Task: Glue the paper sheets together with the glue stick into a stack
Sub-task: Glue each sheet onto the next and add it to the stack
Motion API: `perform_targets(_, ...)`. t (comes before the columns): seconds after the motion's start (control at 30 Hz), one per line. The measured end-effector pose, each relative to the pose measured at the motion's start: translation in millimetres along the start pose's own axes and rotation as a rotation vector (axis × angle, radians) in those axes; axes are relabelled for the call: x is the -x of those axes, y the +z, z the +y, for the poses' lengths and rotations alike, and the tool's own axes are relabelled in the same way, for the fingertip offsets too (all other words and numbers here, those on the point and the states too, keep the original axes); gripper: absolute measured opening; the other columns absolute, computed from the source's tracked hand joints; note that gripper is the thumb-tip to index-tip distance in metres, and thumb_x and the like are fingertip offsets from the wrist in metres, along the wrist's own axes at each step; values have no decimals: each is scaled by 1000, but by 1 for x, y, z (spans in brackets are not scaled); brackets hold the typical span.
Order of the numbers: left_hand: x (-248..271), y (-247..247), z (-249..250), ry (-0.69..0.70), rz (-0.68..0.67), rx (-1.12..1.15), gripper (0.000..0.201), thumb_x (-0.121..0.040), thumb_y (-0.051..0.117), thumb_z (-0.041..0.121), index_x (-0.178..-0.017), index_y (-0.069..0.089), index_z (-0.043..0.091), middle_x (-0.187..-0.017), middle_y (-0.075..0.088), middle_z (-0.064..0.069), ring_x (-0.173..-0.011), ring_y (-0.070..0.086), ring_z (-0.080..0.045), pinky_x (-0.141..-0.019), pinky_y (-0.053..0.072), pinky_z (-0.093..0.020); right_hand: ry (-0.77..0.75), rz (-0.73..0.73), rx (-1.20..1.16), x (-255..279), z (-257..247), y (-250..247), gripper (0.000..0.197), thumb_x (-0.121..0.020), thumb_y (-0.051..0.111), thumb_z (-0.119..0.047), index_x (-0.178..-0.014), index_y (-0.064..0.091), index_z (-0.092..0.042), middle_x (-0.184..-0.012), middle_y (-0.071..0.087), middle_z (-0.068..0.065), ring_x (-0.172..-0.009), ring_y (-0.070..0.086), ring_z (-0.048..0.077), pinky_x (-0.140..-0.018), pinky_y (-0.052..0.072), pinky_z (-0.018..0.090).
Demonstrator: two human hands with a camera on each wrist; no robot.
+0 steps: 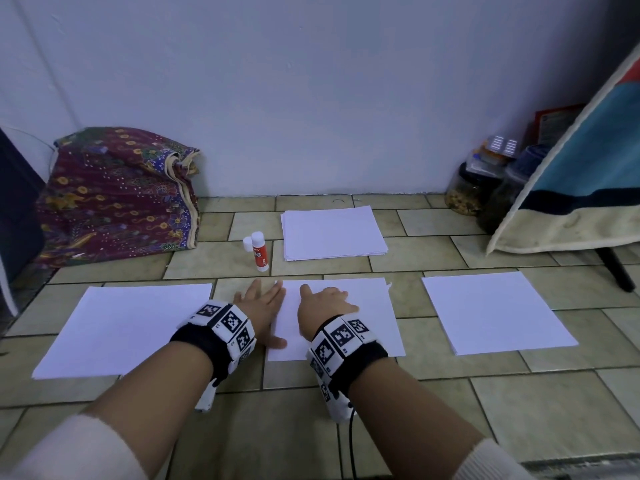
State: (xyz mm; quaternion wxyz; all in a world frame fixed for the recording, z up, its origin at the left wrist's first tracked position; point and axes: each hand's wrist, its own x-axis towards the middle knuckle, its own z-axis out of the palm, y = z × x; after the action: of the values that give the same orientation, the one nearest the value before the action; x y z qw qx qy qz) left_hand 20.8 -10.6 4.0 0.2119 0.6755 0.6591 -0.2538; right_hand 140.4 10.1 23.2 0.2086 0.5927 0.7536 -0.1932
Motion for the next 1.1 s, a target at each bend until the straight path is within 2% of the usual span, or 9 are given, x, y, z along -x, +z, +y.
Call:
perform_targets(0.07, -2, -1, 3, -7, 37, -89, 104, -89, 54, 57, -152, -13, 10, -160, -19, -5, -145, -21, -32, -117, -3, -52, -88, 26, 9, -3, -5, 6, 70, -98, 45, -17, -153, 1, -20, -160, -6, 15, -146, -7, 39, -112, 15, 64)
perform_targets(0.13, -3, -2, 4, 2, 65, -111, 106, -87, 56, 58, -153, -10, 8, -161, -15, -8, -146, -20, -29, -118, -3, -49, -242, 9, -8, -7, -6, 9, 78, -95, 51, -12, -153, -3, -15, -161, -10, 5, -148, -11, 25, -115, 7, 61)
perform_targets(0.23, -2, -3, 4, 7, 67, -102, 106, -87, 58, 56, -153, -9, 5, -160, -15, -10, -146, -19, -25, -119, 0, -46, -314, -6, -53, -13, 9, 5, 86, -90, 59, -14, -153, 0, -13, -161, 5, 4, -147, 12, 18, -117, 1, 56)
perform_targets(0.37, 2, -5, 4, 20, 30, -101, 104, -90, 55, 54, -151, -11, 3, -159, -19, -10, -146, -19, -22, -119, 0, -46, -271, -8, -94, -15, 48, -3, 79, -92, 58, -40, -151, 11, -17, -156, 25, 2, -137, 38, 23, -117, -3, 51)
perform_targets(0.53, 1, -5, 0, 43, 1, -85, 103, -91, 52, 56, -151, -15, 4, -158, -22, -8, -146, -22, -21, -119, -1, -48, -156, 57, -167, -16, 97, -9, 57, -94, 50, -47, -138, 29, -17, -131, 57, 4, -123, 51, 25, -117, 9, 45)
perform_targets(0.7, 2, -5, 0, 55, 11, -76, 102, -91, 51, 56, -151, -15, 6, -158, -24, -7, -145, -24, -21, -119, -2, -49, -114, 111, -147, -16, 113, -12, 60, -85, 68, -36, -130, 35, -13, -109, 57, 5, -115, 52, 27, -101, 34, 35)
perform_targets(0.87, 4, -6, -4, 66, 27, -58, 109, -87, 57, 59, -151, -14, 7, -159, -21, -5, -146, -21, -21, -118, -2, -49, -69, 190, -86, -20, 107, -10, 73, -79, 75, -39, -131, 36, -6, -125, 55, 11, -117, 52, 26, -100, 40, 35)
perform_targets(1.0, 8, -11, -4, 37, 150, -23, 98, -83, 49, 71, -152, 15, 11, -159, 12, -5, -147, 9, -21, -117, 12, -49, -28, 278, 187, -16, 99, -13, 65, -79, 70, -51, -125, 50, -10, -135, 35, 11, -126, 35, 26, -102, 39, 36)
perform_targets(1.1, 12, -16, 8, 63, 322, -70, 69, -89, 45, 65, -136, 40, 15, -139, 40, -4, -131, 35, -22, -107, 30, -40, -37, 282, 298, -13, 89, -10, 59, -81, 70, -47, -127, 53, -15, -138, 30, 12, -131, 27, 29, -102, 37, 39)
